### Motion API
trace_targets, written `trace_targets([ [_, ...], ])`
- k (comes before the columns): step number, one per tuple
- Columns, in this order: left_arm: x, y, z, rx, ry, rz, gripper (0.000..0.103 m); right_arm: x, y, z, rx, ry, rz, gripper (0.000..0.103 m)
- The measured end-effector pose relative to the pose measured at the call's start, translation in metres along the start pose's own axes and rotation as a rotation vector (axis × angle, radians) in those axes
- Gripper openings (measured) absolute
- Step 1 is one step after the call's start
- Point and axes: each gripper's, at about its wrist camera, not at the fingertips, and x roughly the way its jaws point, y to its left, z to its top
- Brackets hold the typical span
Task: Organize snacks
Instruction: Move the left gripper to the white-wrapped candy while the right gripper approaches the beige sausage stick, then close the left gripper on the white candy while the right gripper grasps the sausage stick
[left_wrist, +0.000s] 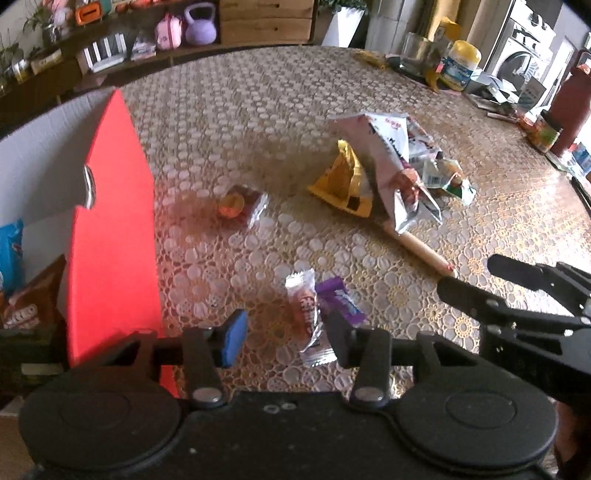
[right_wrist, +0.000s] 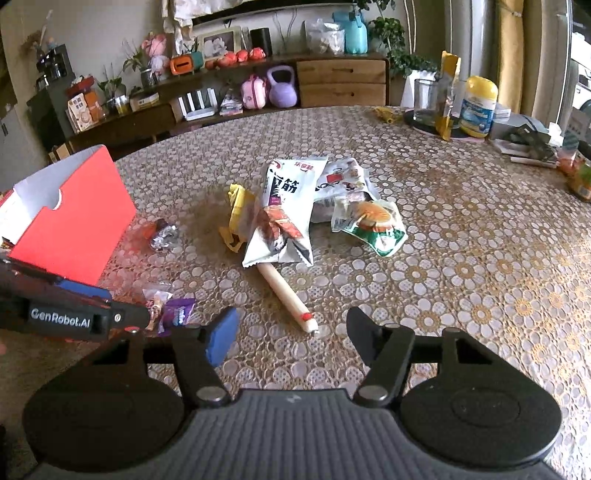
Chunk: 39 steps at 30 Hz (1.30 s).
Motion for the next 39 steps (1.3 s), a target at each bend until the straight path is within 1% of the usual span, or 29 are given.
trace_targets([
  [2,0.004,0.002,0.000,-0.010,0.009,-0.010,0.043,0.006,0.001,0.003,-0.008,0.004,-0.001,0.060],
  [5,0.009,0.002,0.000,-0.005,0.014,-0.003,0.043,0.015,0.003,0.006,-0.020,0.010,-0.003,0.058],
  [7,0.012,0.002,0.001,-0.009,0.018,-0.013,0.043,0.020,0.004,0.007,-0.026,0.015,-0.002,0.052],
  [10,0.014,0.004,0.001,-0.018,0.016,-0.022,0.040,0.027,0.005,0.007,-0.030,0.026,-0.003,0.052],
  [11,0.015,0.004,0.001,-0.018,0.017,-0.029,0.037,0.029,0.005,0.007,-0.032,0.029,-0.002,0.050],
  [13,0.015,0.003,0.001,-0.015,0.012,-0.028,0.035,0.033,0.008,0.007,-0.040,0.036,-0.006,0.043],
  [14,0.015,0.003,0.001,-0.015,0.008,-0.025,0.031,0.033,0.008,0.007,-0.040,0.036,-0.006,0.042],
  [15,0.015,0.003,0.002,-0.014,0.005,-0.025,0.022,0.033,0.009,0.007,-0.043,0.037,-0.007,0.038],
  [16,0.015,0.003,0.002,-0.012,0.003,-0.031,0.021,0.035,0.011,0.007,-0.050,0.041,-0.010,0.033],
  [18,0.014,0.004,0.001,-0.013,-0.001,-0.038,0.018,0.035,0.012,0.007,-0.054,0.044,-0.012,0.030],
  [20,0.013,0.004,0.001,-0.009,-0.004,-0.041,0.017,0.036,0.015,0.006,-0.071,0.047,-0.022,0.022],
  [21,0.013,0.004,0.000,-0.010,-0.004,-0.046,0.017,0.035,0.016,0.005,-0.077,0.046,-0.033,0.014],
  [24,0.012,0.005,-0.001,-0.015,-0.002,-0.060,0.013,0.033,0.017,0.003,-0.063,0.042,-0.039,0.013],
  [30,0.004,0.006,-0.006,-0.020,-0.005,-0.078,0.012,0.017,0.021,-0.001,-0.018,0.021,-0.038,0.011],
  [33,-0.002,0.009,-0.009,-0.032,-0.003,-0.086,0.012,0.005,0.022,-0.004,0.023,0.027,-0.018,0.011],
  [34,-0.005,0.010,-0.011,-0.030,-0.007,-0.091,0.012,-0.005,0.026,-0.008,0.035,0.025,-0.002,0.011],
  [36,-0.011,0.011,-0.014,-0.036,-0.007,-0.097,0.012,-0.010,0.029,-0.010,0.036,0.021,0.003,0.011],
  [37,-0.014,0.013,-0.015,-0.039,-0.008,-0.101,0.012,-0.023,0.033,-0.014,0.046,0.013,0.006,0.011],
  [38,-0.017,0.014,-0.017,-0.039,-0.009,-0.104,0.012,-0.023,0.033,-0.014,0.046,0.013,0.006,0.011],
  [39,-0.020,0.014,-0.018,-0.038,-0.012,-0.107,0.012,-0.034,0.037,-0.017,0.057,0.003,0.013,0.011],
])
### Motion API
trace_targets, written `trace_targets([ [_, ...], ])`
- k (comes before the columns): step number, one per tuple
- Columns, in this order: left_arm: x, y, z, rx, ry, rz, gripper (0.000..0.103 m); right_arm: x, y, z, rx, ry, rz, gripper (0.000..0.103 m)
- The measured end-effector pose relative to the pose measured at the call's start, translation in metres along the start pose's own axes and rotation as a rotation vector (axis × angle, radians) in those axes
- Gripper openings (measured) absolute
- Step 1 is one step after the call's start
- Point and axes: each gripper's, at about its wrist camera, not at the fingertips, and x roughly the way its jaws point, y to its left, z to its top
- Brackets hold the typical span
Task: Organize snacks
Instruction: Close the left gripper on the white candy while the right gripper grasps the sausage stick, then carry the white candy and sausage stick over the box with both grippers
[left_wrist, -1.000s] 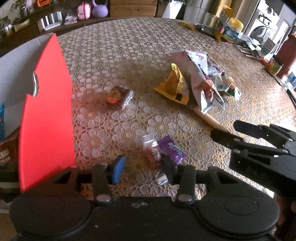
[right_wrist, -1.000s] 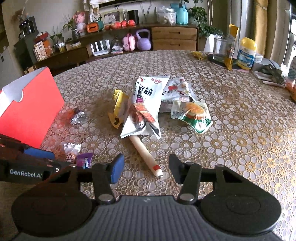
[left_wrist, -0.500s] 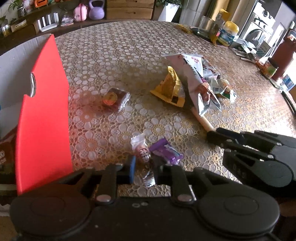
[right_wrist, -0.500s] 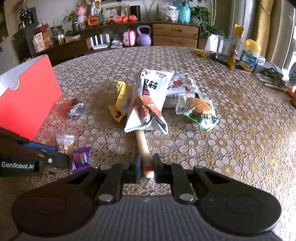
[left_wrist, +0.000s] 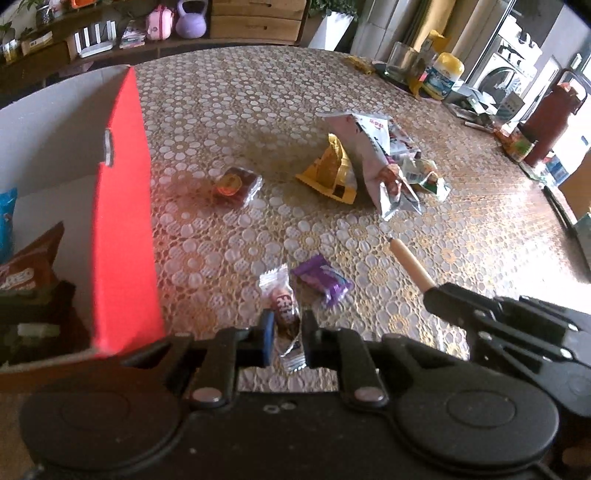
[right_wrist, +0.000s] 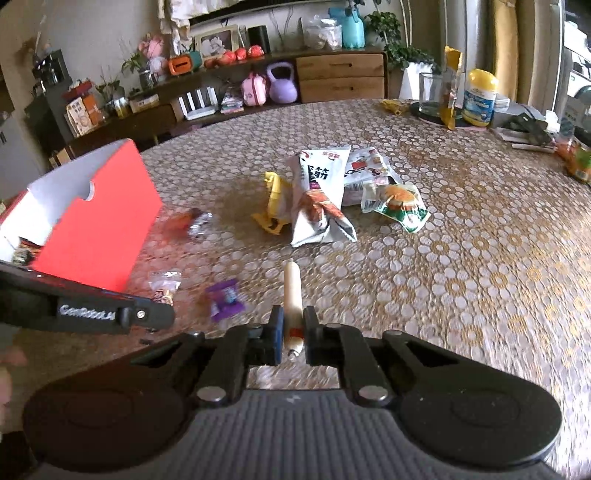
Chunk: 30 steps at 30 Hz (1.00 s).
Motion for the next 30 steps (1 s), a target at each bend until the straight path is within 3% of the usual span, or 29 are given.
trace_targets([
  [18,-0.096,0.006,-0.017,0.036,-0.085,-0.059,0.012,-0.099,0.058,0.006,-0.027,-0.109,0.048,0.011],
  [30,-0.146,0.037,-0.019,0.036,-0.137,-0.038,0.012,-0.126,0.113,0.023,-0.066,-0.137,0.100,0.011],
])
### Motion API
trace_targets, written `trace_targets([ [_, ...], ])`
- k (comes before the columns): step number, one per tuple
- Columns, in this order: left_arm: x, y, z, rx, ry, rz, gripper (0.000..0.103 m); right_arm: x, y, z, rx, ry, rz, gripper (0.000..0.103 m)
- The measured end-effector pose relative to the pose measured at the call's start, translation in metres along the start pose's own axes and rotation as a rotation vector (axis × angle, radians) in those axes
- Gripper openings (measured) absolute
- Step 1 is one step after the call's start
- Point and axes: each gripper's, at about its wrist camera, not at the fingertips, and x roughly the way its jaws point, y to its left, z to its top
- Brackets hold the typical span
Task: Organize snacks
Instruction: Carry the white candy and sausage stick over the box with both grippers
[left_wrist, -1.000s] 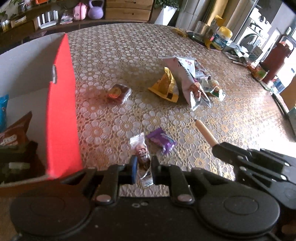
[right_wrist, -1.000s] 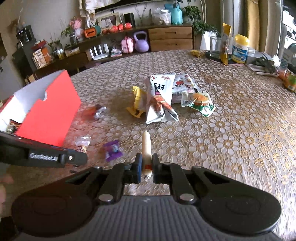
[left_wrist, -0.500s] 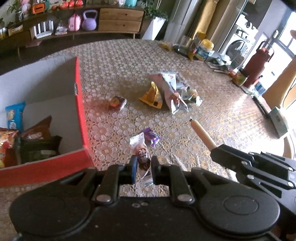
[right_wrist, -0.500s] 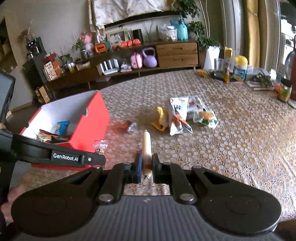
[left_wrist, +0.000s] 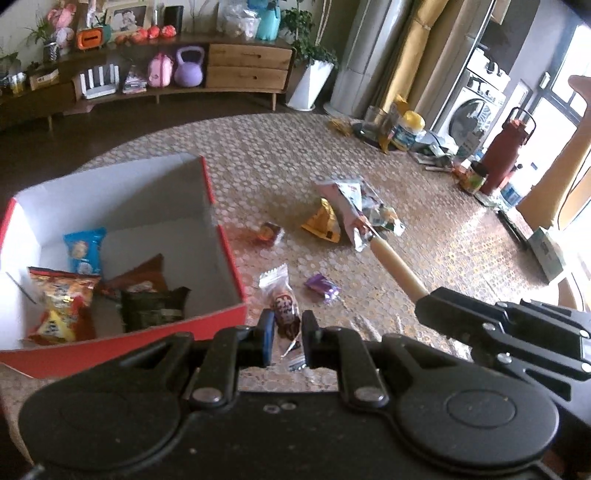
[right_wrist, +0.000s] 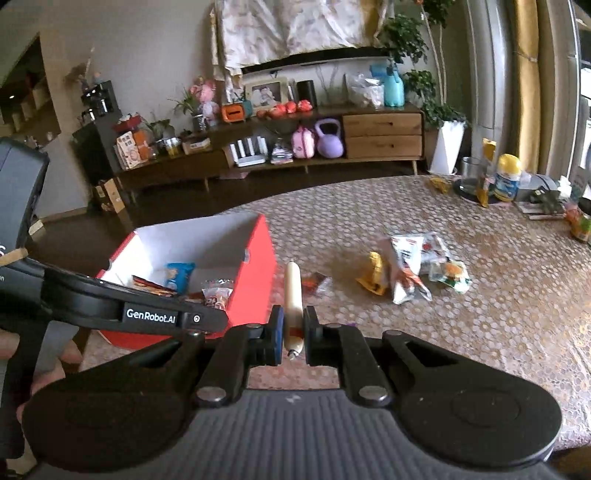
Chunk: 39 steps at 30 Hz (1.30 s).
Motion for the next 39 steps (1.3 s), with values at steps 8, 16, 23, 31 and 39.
trace_targets([
  [8,-0.026,0.039,0.010,-0.022,-0.025,0.038,0.012,0.010,0.046,0.017,-0.046,0.018,0.052,0.011],
  [16,-0.045,0.087,0.023,-0.065,-0.051,0.077,0.012,0.030,0.088,0.034,-0.088,0.029,0.093,0.011],
  [23,-0.050,0.125,0.029,-0.091,-0.057,0.121,0.012,0.058,0.108,0.041,-0.100,0.052,0.104,0.011],
  [31,-0.032,0.170,0.037,-0.128,-0.026,0.190,0.012,0.101,0.118,0.042,-0.101,0.099,0.072,0.011],
  [39,0.002,0.201,0.050,-0.134,0.009,0.240,0.013,0.149,0.113,0.039,-0.093,0.158,0.018,0.011],
])
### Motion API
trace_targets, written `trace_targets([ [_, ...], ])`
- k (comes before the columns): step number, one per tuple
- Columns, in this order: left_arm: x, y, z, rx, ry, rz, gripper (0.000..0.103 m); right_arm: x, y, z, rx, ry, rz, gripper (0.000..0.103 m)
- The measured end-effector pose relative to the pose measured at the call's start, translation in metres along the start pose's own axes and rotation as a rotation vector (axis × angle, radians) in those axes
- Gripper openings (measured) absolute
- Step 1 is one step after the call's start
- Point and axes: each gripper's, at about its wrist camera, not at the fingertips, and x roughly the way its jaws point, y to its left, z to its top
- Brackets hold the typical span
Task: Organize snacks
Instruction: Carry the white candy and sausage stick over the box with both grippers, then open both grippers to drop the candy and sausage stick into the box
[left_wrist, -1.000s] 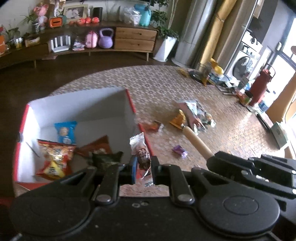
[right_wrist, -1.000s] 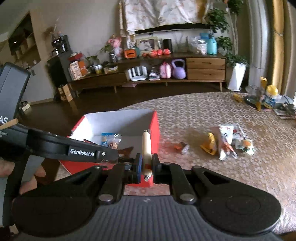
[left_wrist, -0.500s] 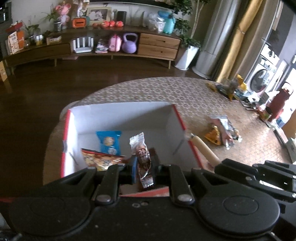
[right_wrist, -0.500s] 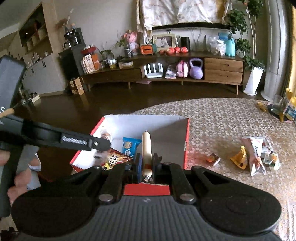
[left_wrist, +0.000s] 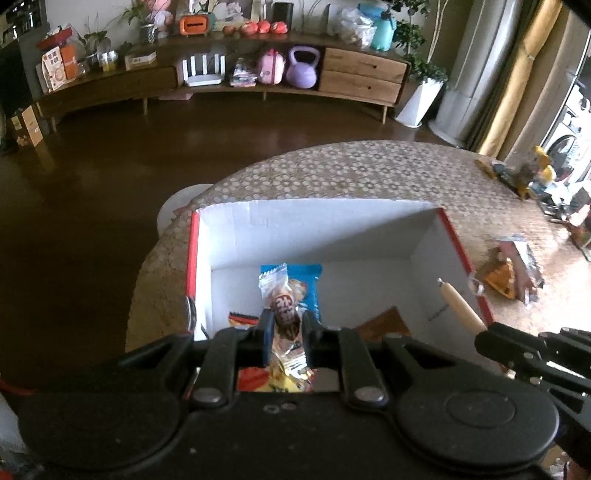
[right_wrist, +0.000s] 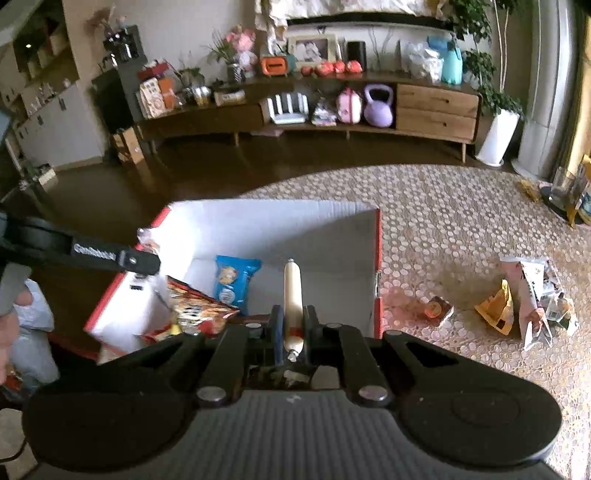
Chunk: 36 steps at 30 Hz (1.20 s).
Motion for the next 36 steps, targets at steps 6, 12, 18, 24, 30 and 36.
trace_targets([
  [6,0.028,-0.004,0.010,0.038,0.022,0.024,0.013,0.037,-0.003,0.005,-0.009,0.046,-0.024,0.011],
  [12,0.051,-0.011,0.013,0.087,0.048,0.047,0.013,0.060,-0.001,0.003,-0.016,0.081,-0.024,0.011],
  [18,0.070,-0.009,0.011,0.096,0.080,0.071,0.013,0.069,0.000,-0.001,-0.022,0.103,-0.014,0.011],
  [24,0.079,-0.007,0.005,0.089,0.112,0.080,0.019,0.073,0.003,-0.005,-0.036,0.127,-0.008,0.011],
  [30,0.079,-0.007,0.001,0.094,0.115,0.094,0.040,0.067,0.002,-0.006,-0.034,0.119,0.008,0.011],
  [36,0.058,-0.009,-0.002,0.103,0.045,0.095,0.076,0.054,0.001,-0.005,-0.024,0.099,0.025,0.011],
])
